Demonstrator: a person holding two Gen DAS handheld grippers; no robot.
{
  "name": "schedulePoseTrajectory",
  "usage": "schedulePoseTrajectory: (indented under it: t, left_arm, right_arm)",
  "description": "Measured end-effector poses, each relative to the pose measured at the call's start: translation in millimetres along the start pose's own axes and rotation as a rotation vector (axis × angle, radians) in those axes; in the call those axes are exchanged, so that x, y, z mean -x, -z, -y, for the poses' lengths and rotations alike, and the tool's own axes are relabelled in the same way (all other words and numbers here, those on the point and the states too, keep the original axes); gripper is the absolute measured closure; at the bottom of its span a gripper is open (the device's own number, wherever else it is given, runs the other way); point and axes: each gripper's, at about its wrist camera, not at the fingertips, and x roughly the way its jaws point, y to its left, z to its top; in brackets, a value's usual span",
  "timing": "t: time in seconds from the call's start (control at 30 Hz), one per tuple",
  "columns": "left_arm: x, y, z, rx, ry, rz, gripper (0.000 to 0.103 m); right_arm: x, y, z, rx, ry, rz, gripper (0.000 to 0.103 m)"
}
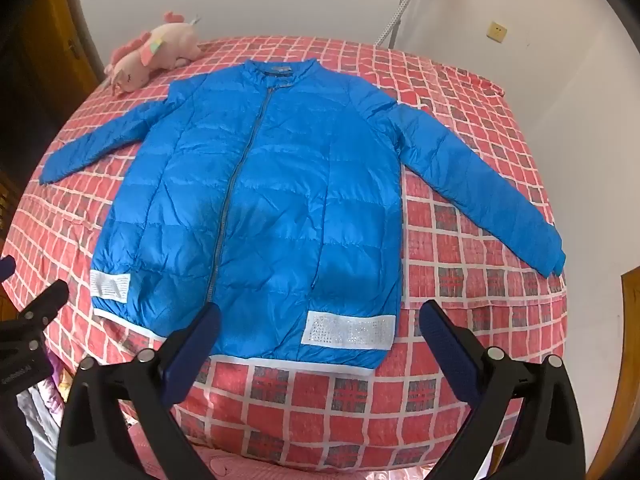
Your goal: Fold large clothes
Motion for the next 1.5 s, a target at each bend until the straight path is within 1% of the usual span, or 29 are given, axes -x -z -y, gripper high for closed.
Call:
schedulePoseTrajectory:
  t: [0.23,0.27,0.43,0.57,1.5]
  left_arm:
    - [7.2,0.7,6.3,-0.011,-0.017,0.026,0.003]
    - [1.7,2.3,7.0,-0.006,-0.002,0.014,0.003]
    - [4.3,3.6,11.2,0.001,-0.009,0.011,0.003]
    - [-0.4,1.1,-0.2,0.003,0.001,0.006,0.003]
    - [-1.4,-1.2,-2.1,0.003,-0.001,0.002,0.003]
  right_arm:
    - [0.1,0.3,0.1,0.0,0.0,0.001,0.004]
    - [0.0,0.3,0.2,0.0,-0.001,0.0,0.004]
    - [-0.3,0.0,0.0,0.0,0.001,0.002,0.004]
    - [-0.6,-0.2,0.4,-0.001,0.0,0.002,0.004]
    - [-0.6,-2.5,0.5,0.0,-0.001,0.005,0.004]
